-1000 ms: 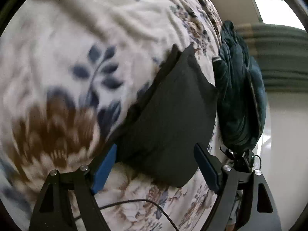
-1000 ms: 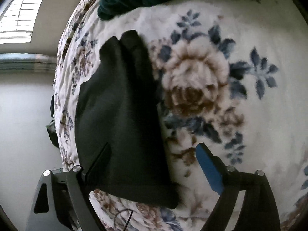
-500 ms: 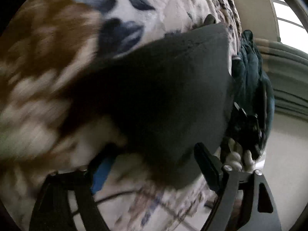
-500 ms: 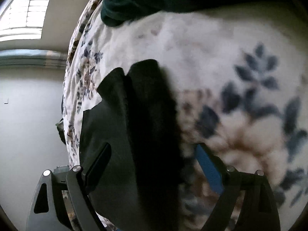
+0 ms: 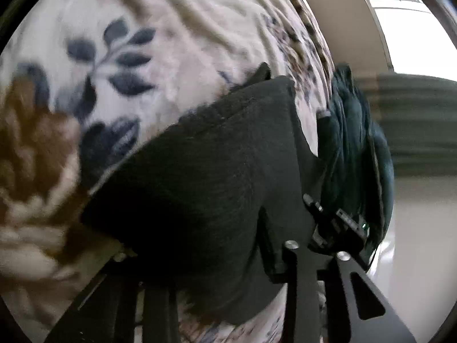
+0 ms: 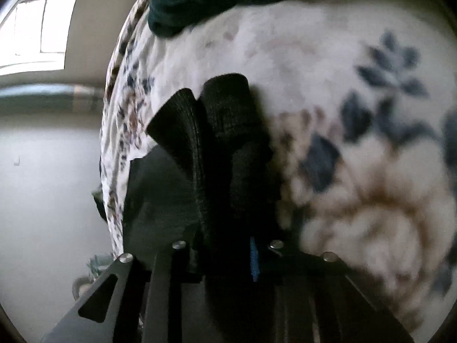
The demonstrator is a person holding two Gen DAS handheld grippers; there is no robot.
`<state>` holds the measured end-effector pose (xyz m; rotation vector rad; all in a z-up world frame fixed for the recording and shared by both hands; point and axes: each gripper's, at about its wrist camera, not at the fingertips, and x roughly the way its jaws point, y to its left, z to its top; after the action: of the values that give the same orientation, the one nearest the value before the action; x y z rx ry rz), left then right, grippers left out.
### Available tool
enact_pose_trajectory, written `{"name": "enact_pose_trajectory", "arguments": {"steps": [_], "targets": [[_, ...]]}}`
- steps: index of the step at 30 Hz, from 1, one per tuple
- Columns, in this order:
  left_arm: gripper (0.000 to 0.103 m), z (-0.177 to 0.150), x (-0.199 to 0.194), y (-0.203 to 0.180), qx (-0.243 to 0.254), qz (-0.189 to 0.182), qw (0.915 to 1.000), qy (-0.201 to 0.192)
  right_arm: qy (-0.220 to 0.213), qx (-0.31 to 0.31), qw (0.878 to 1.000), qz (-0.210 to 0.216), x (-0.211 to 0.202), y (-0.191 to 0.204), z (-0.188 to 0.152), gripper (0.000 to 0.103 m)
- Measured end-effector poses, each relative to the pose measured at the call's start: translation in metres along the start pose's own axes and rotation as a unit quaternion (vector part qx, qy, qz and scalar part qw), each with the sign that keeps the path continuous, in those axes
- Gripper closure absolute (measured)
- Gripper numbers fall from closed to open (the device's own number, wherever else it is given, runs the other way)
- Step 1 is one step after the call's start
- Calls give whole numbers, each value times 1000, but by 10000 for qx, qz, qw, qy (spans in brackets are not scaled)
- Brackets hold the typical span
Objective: Fold small clothes
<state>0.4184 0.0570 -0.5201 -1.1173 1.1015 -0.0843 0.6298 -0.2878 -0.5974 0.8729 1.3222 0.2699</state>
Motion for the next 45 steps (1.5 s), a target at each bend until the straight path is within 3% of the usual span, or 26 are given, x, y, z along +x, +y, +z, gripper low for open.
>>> {"name": "enact_pose_trajectory", "arguments": {"steps": [4,9,12,13,14,17,19,21,24,25,26,30,34,36,38,41,42,43,44,45], "targets": [[78,24,-18,-10,535,172,9981,235,-315,334,9988,169,-24,2,-38,83],[77,98,-19,-7,1183,321,9910,544,-451,1228,9907,372,-44,-12,-122,85],[56,119,-4,13,1297,420,9861,951,-273,1625,9846,581,-35,-16,-162,83],[43,119,-4,26,1128,430,9877,993,-239,1599,9852,564,-34,-17,-167,77],[39,116,-8,36,951,340,9903,956,-247,1532,9870,424,-34,-17,-168,63],[37,93,-20,55,615,53,9932,984,-487,1615,9855,207,-45,-34,-159,37],[36,68,-22,61,537,-41,9940,956,-730,1625,9837,253,-50,-45,-148,29],[36,52,-17,57,626,-26,9947,818,-590,1624,9833,575,-36,-56,-130,29],[38,35,-7,38,974,286,9943,311,-351,1342,9883,641,-12,-57,-114,33],[54,33,-7,32,1097,284,9933,227,-420,1159,9910,523,-8,-50,-113,73],[68,33,-11,29,1193,249,9922,246,-362,1066,9926,457,-3,-45,-114,84],[77,56,-28,22,1330,93,9895,556,-638,1387,9872,452,-16,-32,-139,85],[77,93,-28,3,1886,300,9770,948,-666,1691,9821,505,-20,0,-180,85],[71,115,-19,2,2237,590,9644,1283,-552,1935,9784,478,-15,10,-211,85],[51,125,-15,7,2364,974,9555,1470,-389,1989,9785,389,-3,16,-232,80],[49,122,-33,11,2307,1121,9574,1324,85,1721,9847,-275,11,20,-237,69],[48,114,-50,11,2299,1265,9587,1098,155,1724,9844,-320,9,18,-235,64],[47,106,-63,11,2304,1493,9574,894,207,1724,9839,-425,3,15,-234,58],[38,99,-74,13,2316,1675,9553,752,231,1695,9836,-579,-4,12,-234,54],[34,84,-90,16,2389,2079,9474,454,206,1640,9834,-746,-13,10,-231,53]]}}
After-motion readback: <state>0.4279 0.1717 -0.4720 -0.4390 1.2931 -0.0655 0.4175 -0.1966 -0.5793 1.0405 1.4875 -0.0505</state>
